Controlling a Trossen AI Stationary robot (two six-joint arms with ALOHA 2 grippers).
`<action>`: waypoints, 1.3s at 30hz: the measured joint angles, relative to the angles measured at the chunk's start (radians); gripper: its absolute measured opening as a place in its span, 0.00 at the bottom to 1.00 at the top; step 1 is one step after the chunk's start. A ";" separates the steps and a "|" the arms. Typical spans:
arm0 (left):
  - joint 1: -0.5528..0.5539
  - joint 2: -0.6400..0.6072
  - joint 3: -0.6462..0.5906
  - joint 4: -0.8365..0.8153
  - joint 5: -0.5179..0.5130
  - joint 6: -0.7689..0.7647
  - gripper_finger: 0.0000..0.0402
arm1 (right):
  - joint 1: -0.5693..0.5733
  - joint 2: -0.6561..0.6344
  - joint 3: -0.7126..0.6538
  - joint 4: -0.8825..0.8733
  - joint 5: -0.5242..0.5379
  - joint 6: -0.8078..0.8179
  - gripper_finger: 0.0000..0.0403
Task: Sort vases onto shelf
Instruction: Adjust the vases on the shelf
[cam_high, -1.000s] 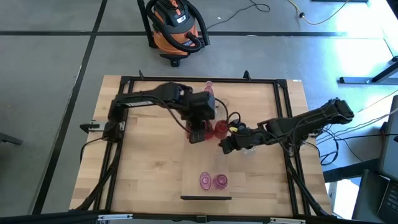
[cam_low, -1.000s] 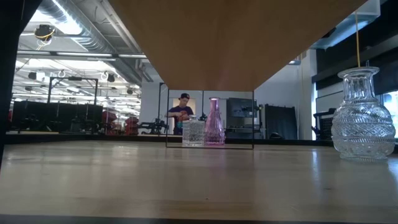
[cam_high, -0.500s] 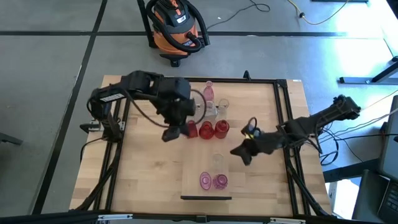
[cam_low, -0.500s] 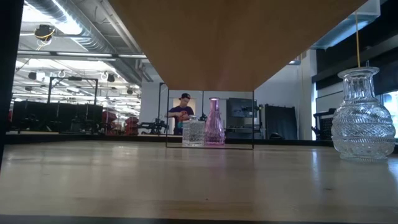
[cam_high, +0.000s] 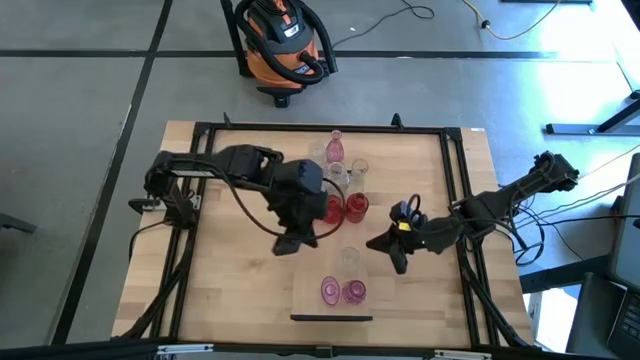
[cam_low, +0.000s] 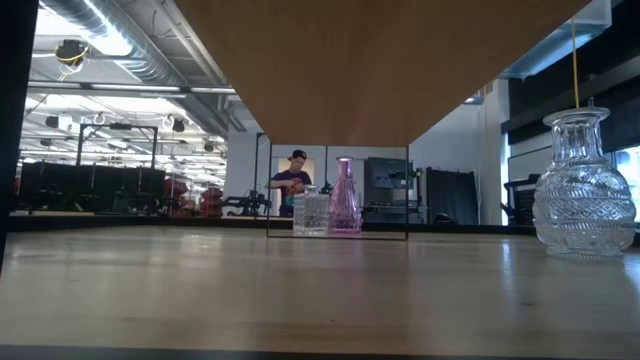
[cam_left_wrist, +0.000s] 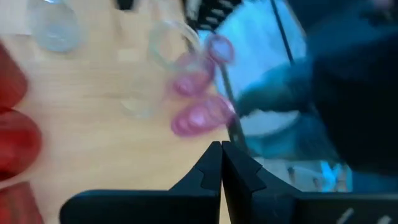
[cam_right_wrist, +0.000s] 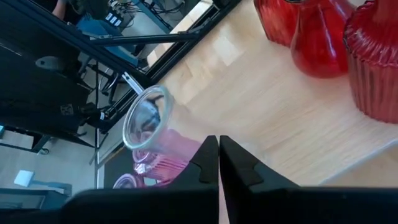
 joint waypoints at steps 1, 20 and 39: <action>-0.005 -0.001 -0.019 0.038 -0.034 -0.035 0.00 | 0.001 0.000 0.000 0.000 0.000 0.000 0.00; -0.104 0.000 -0.347 0.408 -0.230 -0.466 0.00 | 0.000 0.007 0.000 -0.034 -0.161 -0.105 0.01; -0.083 0.006 -0.351 0.517 -0.205 -0.469 0.00 | -0.032 0.071 -0.001 0.059 -0.270 -0.115 0.00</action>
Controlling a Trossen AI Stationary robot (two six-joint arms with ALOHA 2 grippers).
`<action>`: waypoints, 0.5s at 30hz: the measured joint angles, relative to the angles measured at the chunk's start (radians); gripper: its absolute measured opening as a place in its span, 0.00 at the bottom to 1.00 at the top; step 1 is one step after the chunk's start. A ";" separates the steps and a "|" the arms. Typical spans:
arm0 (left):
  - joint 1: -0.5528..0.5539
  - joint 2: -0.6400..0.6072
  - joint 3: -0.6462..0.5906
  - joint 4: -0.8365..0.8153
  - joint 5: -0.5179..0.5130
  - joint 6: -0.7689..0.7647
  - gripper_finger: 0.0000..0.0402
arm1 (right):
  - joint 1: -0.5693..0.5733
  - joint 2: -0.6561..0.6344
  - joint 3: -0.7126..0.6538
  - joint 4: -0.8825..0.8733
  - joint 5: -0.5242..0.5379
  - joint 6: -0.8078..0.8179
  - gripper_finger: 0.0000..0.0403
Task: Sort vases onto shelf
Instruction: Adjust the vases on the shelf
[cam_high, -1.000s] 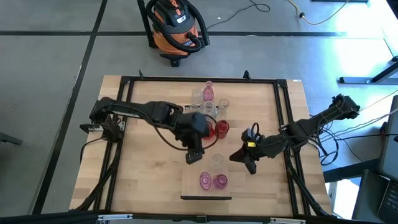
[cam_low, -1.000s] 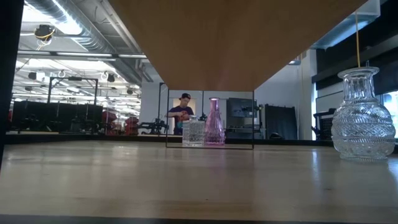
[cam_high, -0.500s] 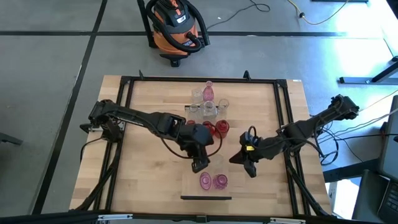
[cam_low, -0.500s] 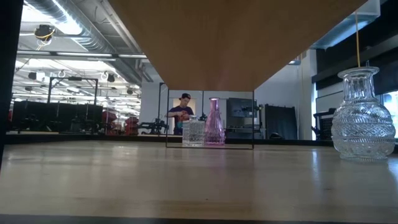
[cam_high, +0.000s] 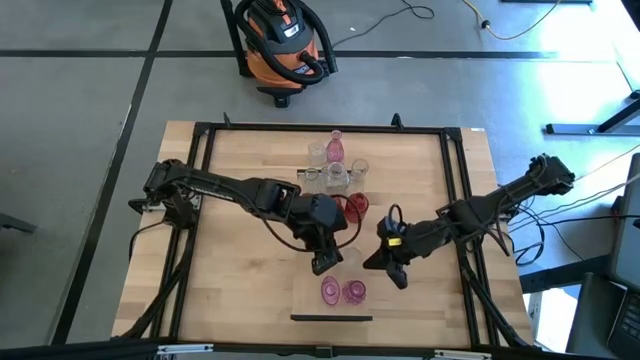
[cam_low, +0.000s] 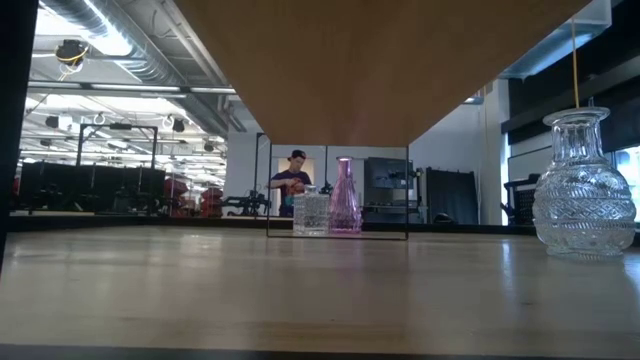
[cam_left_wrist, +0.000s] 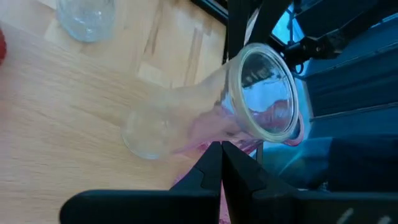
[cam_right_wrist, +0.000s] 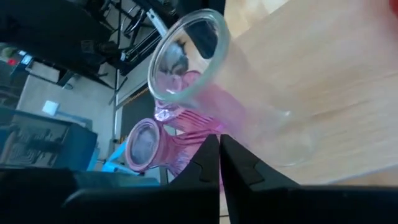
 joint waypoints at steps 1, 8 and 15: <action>0.000 0.000 0.000 0.000 0.010 0.000 0.00 | -0.005 0.006 0.000 0.010 -0.016 -0.006 0.00; -0.001 0.000 0.000 0.007 0.041 0.000 0.00 | -0.036 0.017 0.000 0.054 -0.059 -0.021 0.00; 0.009 0.000 0.000 0.018 0.033 0.007 0.00 | -0.048 0.018 0.000 0.053 -0.054 -0.021 0.00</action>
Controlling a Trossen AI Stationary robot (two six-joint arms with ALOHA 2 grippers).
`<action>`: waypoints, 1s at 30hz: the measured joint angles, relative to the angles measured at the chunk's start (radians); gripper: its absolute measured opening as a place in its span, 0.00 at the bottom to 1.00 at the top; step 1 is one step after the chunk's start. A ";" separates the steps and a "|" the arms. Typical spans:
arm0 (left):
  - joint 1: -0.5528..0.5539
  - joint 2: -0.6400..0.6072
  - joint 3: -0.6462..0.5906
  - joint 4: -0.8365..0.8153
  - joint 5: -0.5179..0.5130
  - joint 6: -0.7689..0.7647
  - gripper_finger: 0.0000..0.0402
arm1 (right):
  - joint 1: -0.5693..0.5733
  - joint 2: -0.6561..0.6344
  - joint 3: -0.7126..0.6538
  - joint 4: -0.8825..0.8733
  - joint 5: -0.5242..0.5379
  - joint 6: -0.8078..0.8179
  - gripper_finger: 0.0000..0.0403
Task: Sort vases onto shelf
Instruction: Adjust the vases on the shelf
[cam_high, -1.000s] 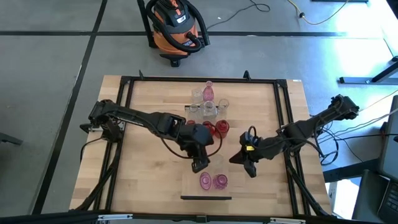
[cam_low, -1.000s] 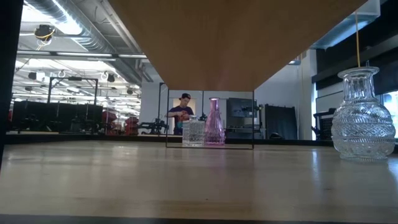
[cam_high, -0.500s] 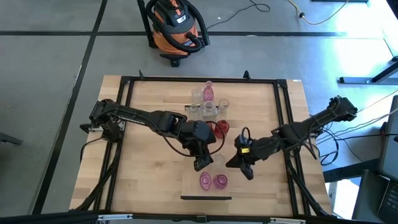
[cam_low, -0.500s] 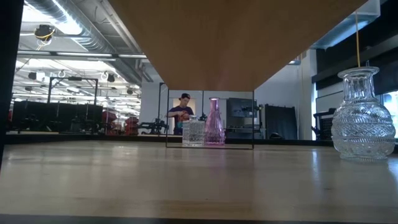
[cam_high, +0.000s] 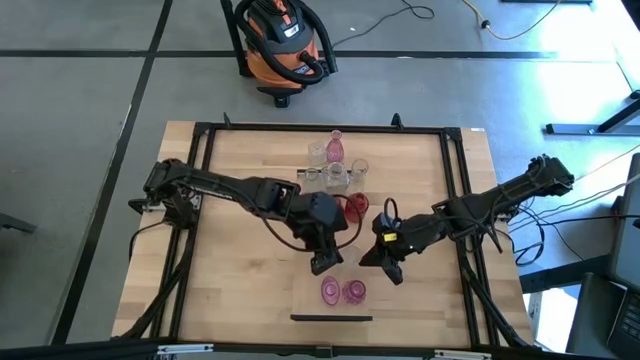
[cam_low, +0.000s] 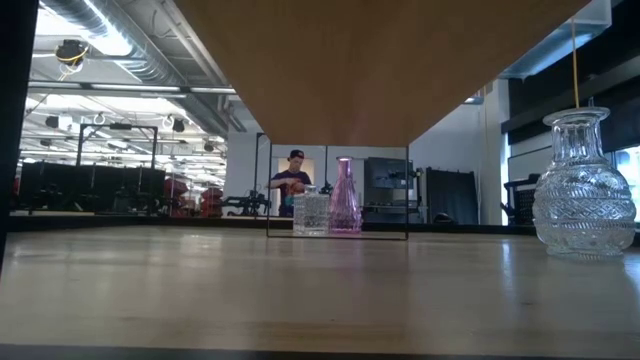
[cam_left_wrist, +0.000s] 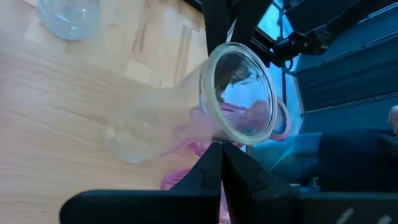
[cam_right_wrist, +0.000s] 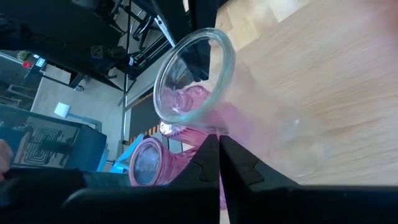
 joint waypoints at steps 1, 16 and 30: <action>0.003 0.000 0.000 0.000 0.000 0.003 0.00 | 0.000 0.000 0.000 -0.001 0.003 0.000 0.00; 0.055 0.000 0.000 0.004 -0.008 0.053 0.00 | 0.000 0.000 0.000 -0.005 0.080 0.001 0.00; 0.067 0.000 0.000 -0.008 -0.005 0.063 0.00 | -0.002 0.000 0.000 -0.020 0.094 0.007 0.00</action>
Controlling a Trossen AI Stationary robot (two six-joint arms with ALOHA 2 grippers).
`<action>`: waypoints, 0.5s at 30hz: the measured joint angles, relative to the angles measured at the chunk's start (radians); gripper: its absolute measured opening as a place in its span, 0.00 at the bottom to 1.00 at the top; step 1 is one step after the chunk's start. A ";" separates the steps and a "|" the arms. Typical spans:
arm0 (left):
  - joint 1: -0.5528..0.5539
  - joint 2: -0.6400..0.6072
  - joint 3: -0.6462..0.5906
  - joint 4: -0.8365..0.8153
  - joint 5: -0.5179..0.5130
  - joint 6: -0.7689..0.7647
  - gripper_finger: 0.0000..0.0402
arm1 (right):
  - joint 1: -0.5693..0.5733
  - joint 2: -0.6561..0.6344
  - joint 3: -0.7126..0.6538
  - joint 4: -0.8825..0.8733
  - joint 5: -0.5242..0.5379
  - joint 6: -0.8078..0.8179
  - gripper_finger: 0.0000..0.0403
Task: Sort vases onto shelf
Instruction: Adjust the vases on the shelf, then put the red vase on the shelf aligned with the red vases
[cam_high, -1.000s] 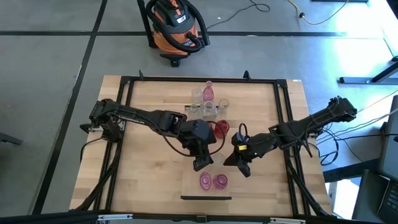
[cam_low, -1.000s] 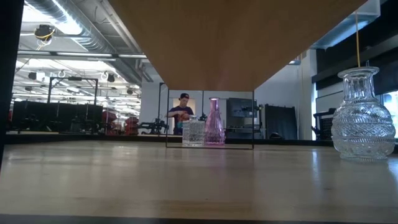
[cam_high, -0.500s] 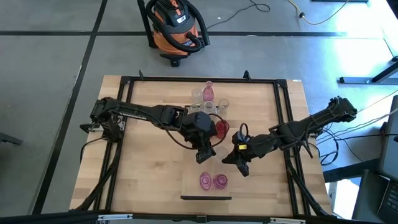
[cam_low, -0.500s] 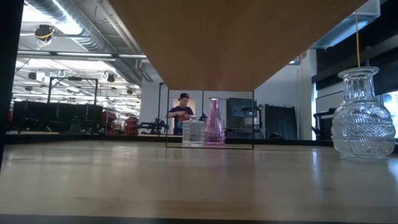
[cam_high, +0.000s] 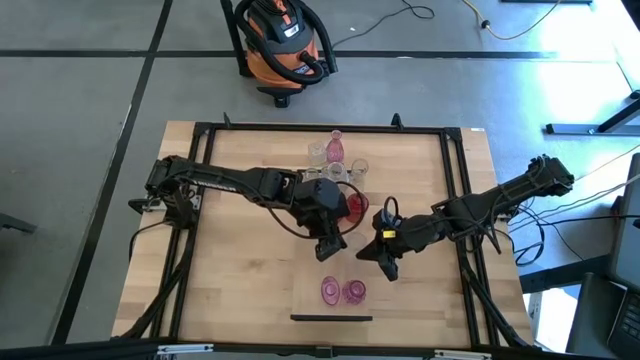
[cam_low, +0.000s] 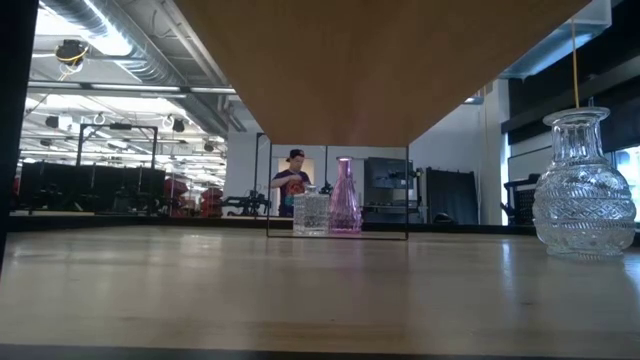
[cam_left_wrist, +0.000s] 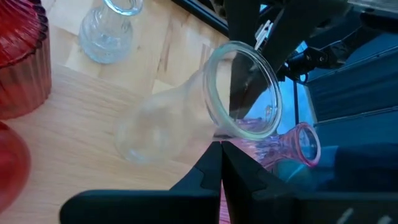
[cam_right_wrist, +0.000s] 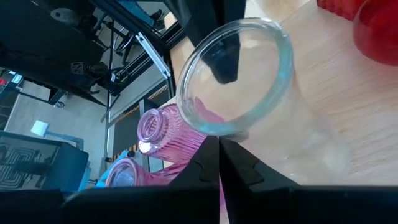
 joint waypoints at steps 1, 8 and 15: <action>0.000 0.000 0.000 -0.004 0.000 0.000 0.00 | 0.000 0.000 0.000 0.000 -0.007 0.003 0.00; 0.000 0.008 0.002 -0.026 0.000 -0.002 0.00 | 0.000 0.000 0.000 -0.008 -0.027 0.024 0.00; 0.000 0.023 0.002 -0.085 -0.029 -0.011 0.00 | 0.000 -0.018 0.000 -0.047 -0.056 0.032 0.00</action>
